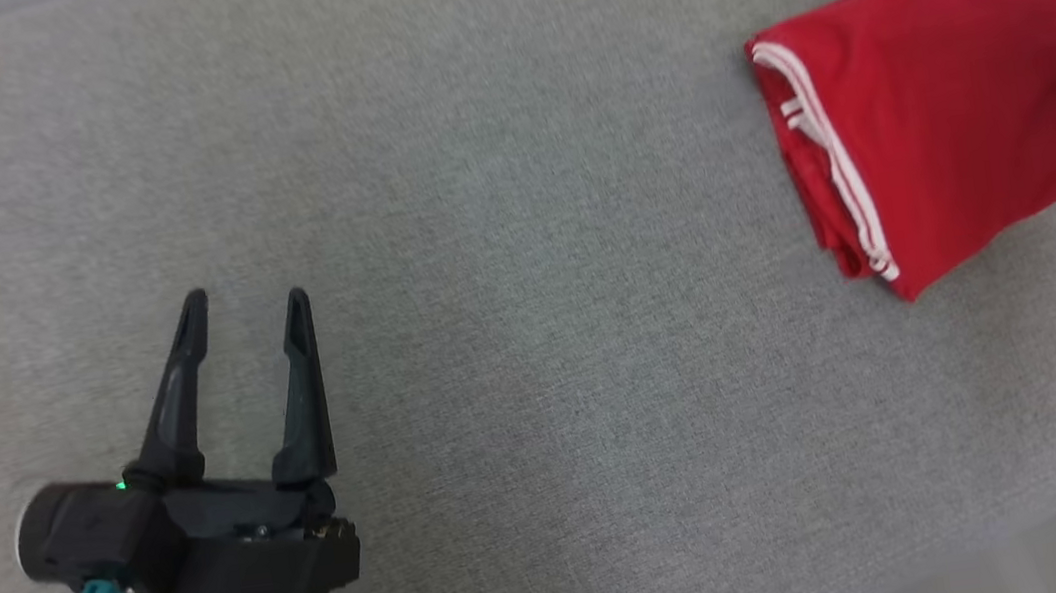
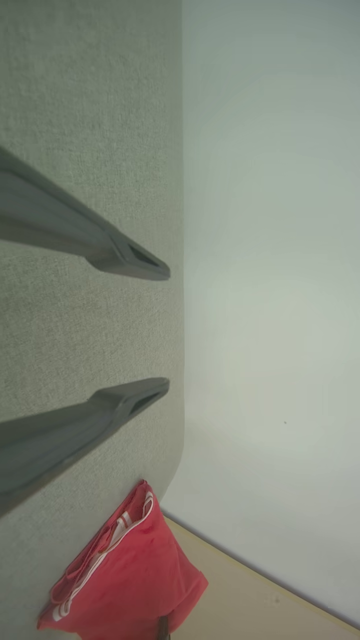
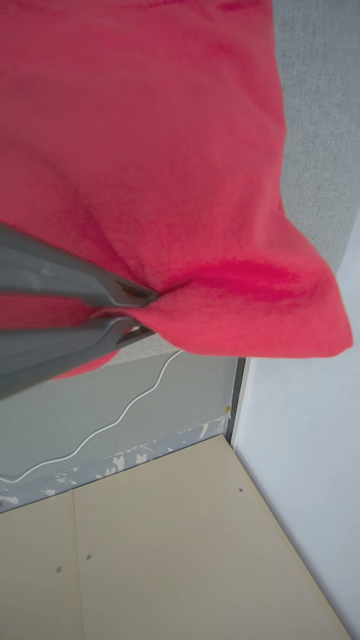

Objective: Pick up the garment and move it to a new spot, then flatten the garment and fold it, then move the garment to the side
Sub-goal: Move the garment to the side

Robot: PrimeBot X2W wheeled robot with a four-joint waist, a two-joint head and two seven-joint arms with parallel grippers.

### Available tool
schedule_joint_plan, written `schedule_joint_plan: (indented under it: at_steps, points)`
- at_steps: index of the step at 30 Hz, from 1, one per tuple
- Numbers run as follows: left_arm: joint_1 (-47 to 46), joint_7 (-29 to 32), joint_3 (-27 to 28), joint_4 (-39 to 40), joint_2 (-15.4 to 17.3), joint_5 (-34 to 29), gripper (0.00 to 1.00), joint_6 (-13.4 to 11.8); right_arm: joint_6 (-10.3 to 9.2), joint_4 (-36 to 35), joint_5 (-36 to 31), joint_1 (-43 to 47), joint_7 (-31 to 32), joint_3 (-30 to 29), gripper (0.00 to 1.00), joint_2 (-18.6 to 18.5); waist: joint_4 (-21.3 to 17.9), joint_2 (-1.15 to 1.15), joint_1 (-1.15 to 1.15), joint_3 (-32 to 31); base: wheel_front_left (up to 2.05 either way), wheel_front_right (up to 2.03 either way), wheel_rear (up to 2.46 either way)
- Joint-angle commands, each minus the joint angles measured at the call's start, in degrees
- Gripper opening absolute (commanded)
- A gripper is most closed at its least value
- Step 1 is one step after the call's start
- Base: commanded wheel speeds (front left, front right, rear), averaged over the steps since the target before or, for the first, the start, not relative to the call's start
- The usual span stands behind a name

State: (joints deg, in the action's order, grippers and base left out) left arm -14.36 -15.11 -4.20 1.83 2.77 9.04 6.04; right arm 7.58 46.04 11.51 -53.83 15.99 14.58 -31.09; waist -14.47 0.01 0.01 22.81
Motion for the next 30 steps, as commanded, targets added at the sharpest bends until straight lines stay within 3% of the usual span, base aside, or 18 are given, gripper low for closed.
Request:
schedule_joint_plan:
  at_steps: [1, 16, 17, 18, 30]
  points:
    - [-1.4, 0.0, 0.1, 0.4, 0.3, -0.8, 1.0, 0.2, -0.17, 0.2, -0.6, -1.0, -1.4, -0.4, 0.0, -0.7, -1.8, -0.01, -0.01, 3.0, 0.0, 0.0, 0.0]
    - [-3.9, 0.0, 0.1, 0.6, 1.3, -1.8, 1.0, 1.3, -0.17, 4.3, -4.5, -4.1, -10.7, -0.9, 0.0, -1.1, -3.1, -0.01, -0.01, 5.4, 0.0, 0.0, 0.0]
    - [-4.0, 0.0, 0.1, 0.4, 1.3, -1.8, 1.0, 1.3, -0.17, 4.5, -4.9, -4.2, -11.3, -0.9, 0.25, -1.0, -3.0, -0.01, -0.01, 5.3, 0.0, 0.0, 0.0]
    - [-4.0, 0.0, 0.0, 0.3, 1.2, -1.7, 1.0, 1.3, -0.17, 4.6, -5.2, -4.3, -12.1, -1.0, 1.0, -1.0, -2.9, -0.01, -0.01, 5.2, 0.0, 0.0, 0.0]
    - [-1.3, 0.0, 2.6, -1.5, 0.5, -0.5, 1.0, 1.1, -0.16, 6.2, -6.4, -2.4, -18.3, 1.5, 1.0, 1.9, -0.2, -0.01, -0.01, 0.3, 0.0, 0.0, 0.0]
